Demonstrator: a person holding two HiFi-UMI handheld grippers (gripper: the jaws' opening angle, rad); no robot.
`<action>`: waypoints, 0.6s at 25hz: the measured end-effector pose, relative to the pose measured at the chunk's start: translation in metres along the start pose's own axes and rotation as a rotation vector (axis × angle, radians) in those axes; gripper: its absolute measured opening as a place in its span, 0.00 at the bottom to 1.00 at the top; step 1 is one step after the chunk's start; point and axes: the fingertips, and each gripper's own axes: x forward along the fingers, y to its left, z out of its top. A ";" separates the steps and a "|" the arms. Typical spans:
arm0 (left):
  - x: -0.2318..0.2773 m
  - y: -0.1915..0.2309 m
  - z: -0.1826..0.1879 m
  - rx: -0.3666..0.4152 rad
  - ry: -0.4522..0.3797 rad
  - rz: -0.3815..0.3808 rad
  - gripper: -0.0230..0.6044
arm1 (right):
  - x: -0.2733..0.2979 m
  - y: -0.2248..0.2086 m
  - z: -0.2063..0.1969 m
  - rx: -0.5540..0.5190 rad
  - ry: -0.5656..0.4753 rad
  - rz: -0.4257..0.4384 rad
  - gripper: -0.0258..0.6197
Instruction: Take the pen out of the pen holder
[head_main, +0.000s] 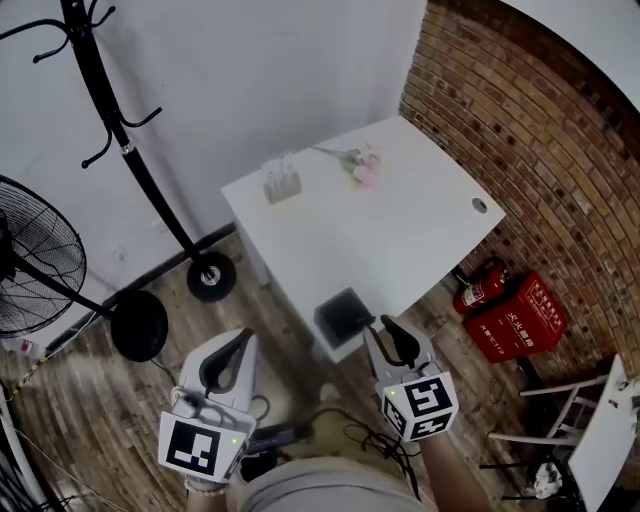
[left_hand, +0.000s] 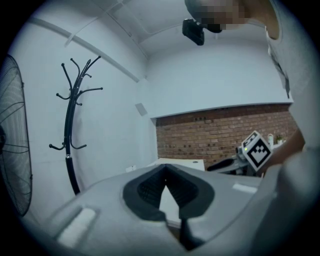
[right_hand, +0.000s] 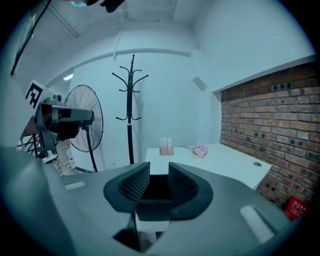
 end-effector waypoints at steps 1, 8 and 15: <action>0.001 0.001 -0.001 -0.002 0.002 0.006 0.03 | 0.004 -0.002 -0.003 0.000 0.009 0.004 0.20; 0.008 0.006 -0.005 -0.011 0.025 0.042 0.03 | 0.026 -0.013 -0.025 -0.002 0.075 0.028 0.20; 0.015 0.007 -0.009 -0.017 0.045 0.064 0.03 | 0.038 -0.019 -0.044 -0.002 0.130 0.058 0.20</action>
